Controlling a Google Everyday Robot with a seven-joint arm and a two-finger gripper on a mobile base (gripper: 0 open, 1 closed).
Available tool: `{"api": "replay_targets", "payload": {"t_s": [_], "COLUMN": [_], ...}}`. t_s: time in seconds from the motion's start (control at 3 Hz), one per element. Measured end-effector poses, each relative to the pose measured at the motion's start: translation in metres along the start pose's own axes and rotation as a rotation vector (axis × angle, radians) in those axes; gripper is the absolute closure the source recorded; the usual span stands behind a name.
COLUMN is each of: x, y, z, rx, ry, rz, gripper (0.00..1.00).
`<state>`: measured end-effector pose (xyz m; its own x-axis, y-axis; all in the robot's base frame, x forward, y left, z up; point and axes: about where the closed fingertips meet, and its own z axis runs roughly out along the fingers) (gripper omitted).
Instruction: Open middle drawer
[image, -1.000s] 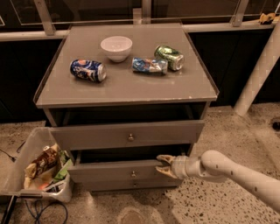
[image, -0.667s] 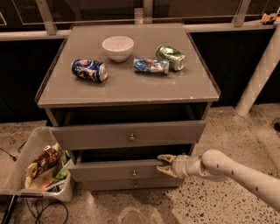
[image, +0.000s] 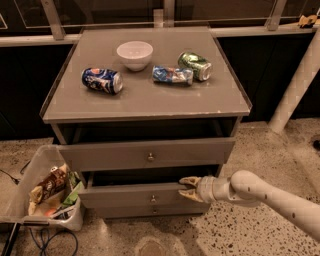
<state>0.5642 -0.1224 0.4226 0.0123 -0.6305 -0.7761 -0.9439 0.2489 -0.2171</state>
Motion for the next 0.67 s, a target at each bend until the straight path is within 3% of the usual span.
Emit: {"api": "replay_targets", "payload": {"t_s": [0.67], "x": [-0.0035], "y": [-0.0003], "z": [-0.0025], "rx": [-0.001], "ry": [0.0], "rz": [-0.001], "gripper": [1.0]}}
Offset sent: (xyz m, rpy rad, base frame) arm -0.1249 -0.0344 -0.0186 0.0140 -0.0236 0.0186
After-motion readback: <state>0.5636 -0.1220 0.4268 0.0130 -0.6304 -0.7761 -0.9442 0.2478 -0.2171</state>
